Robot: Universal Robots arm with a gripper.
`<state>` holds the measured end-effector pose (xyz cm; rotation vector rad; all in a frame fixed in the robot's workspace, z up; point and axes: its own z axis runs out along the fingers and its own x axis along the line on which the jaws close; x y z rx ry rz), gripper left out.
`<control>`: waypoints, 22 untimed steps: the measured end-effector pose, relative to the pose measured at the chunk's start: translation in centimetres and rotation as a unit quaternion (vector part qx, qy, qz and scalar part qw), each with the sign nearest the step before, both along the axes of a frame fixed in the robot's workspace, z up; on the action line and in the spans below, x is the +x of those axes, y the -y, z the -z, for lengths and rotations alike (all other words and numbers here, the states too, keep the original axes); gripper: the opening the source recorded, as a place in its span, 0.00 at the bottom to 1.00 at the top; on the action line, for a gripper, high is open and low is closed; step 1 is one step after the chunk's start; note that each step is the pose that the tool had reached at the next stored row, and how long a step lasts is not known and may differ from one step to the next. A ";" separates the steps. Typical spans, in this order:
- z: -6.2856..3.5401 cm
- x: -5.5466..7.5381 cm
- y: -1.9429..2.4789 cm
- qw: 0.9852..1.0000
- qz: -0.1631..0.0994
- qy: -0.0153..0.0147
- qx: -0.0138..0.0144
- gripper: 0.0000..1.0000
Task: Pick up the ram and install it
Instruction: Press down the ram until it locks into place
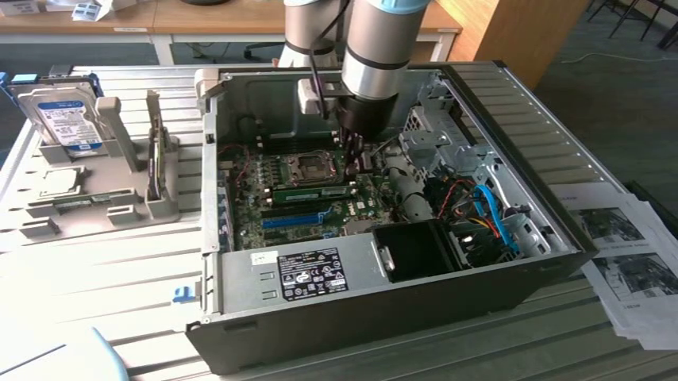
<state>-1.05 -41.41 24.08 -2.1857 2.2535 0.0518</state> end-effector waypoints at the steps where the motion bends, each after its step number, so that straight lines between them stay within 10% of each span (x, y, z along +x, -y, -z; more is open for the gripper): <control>1: 0.00 -0.2 0.00 1.000 0.000 0.000 0.000 0.09; 22: 0.00 -4.7 0.00 1.000 0.000 0.000 0.000 0.09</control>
